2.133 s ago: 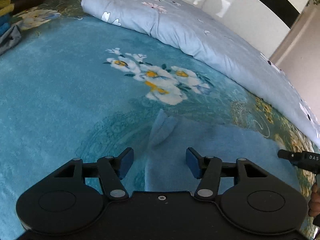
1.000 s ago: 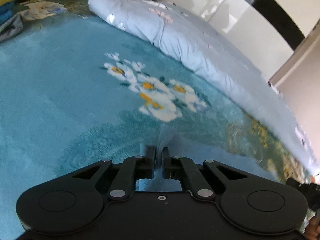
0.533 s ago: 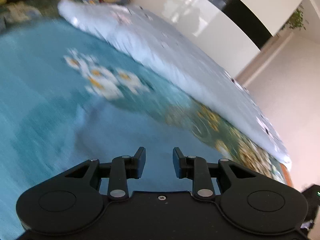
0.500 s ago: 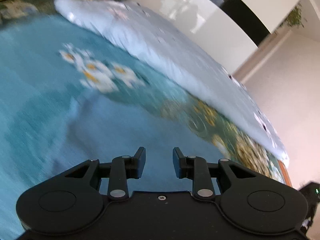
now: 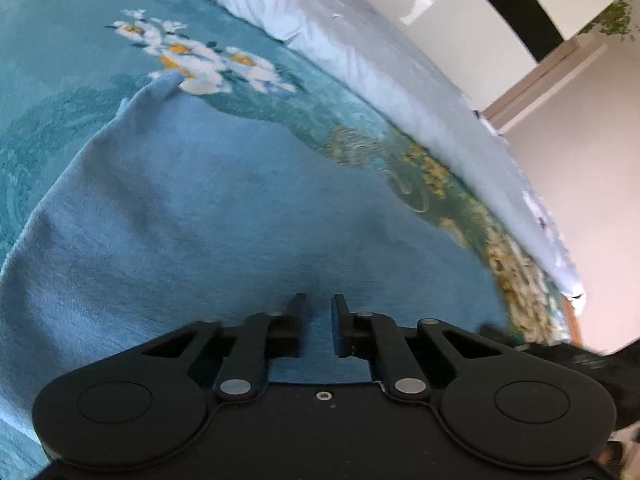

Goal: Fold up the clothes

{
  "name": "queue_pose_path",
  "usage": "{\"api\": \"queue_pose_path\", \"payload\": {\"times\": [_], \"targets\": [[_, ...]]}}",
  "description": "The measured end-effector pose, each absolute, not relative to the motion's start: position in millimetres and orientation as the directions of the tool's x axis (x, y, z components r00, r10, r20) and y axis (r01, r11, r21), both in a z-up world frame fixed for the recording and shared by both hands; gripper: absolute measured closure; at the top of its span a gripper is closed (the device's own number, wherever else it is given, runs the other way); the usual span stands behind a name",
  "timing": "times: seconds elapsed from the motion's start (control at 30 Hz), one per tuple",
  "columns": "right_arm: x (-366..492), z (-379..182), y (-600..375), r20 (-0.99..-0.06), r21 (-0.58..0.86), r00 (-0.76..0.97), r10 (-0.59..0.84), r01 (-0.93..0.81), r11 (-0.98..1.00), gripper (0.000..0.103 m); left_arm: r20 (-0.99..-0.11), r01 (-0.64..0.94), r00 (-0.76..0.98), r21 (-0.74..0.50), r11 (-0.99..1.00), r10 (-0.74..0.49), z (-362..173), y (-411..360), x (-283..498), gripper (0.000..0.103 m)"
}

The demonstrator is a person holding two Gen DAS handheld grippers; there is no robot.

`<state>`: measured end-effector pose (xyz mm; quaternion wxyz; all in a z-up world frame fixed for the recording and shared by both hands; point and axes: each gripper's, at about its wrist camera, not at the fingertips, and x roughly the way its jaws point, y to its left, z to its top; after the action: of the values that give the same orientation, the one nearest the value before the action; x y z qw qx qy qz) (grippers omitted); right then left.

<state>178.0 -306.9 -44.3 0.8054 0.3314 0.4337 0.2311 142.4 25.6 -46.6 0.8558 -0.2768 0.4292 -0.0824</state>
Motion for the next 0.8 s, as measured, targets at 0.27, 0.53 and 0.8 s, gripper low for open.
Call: {"api": "queue_pose_path", "payload": {"times": [0.27,0.53,0.8], "targets": [[187,18,-247,-0.49,0.697,0.465,0.737,-0.298,0.652,0.089,-0.592,-0.161,0.696,-0.68,0.715,-0.407,-34,64,115,0.096],[203,31,-157,-0.542,0.657,0.339,0.769,-0.399,0.64,0.09,-0.529,-0.19,0.771,-0.722,0.665,-0.354,-29,99,72,0.085],[205,-5,-103,-0.658,0.627,0.249,0.71,-0.341,0.7,0.089,-0.523,-0.254,0.788,-0.756,0.603,-0.324,-36,130,52,0.076]]}}
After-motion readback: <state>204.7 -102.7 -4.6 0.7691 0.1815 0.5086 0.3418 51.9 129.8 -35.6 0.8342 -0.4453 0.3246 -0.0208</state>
